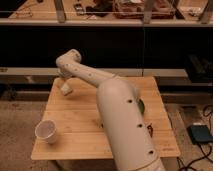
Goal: Place the white sponge in the ceramic cup
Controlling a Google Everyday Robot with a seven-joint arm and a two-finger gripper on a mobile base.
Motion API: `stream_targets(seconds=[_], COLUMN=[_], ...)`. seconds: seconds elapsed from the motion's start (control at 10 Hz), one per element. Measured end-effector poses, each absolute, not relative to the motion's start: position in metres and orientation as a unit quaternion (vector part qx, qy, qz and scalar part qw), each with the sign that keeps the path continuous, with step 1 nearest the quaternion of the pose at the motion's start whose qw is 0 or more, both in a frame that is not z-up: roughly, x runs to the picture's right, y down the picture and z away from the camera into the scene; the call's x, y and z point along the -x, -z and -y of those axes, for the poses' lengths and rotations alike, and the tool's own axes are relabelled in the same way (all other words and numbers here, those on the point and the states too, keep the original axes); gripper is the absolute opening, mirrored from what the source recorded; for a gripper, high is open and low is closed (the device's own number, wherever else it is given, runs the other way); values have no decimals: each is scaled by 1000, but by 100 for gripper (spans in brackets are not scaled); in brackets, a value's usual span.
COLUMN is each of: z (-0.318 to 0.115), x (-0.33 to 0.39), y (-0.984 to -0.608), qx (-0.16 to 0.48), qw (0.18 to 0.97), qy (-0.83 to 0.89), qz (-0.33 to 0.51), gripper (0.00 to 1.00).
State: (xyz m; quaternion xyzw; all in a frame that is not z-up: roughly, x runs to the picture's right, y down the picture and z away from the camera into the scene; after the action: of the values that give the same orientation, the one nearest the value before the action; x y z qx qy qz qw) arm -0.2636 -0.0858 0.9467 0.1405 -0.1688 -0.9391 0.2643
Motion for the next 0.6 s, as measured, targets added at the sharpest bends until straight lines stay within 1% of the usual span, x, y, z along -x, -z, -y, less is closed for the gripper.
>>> stream_targets(seconds=[0.2,0.6], z=[76,41], x=[263,277], y=[-956,-976], qx=[-127,-113], qw=[288,300], qy=[934,929], qz=[171,185], gripper=[80,80])
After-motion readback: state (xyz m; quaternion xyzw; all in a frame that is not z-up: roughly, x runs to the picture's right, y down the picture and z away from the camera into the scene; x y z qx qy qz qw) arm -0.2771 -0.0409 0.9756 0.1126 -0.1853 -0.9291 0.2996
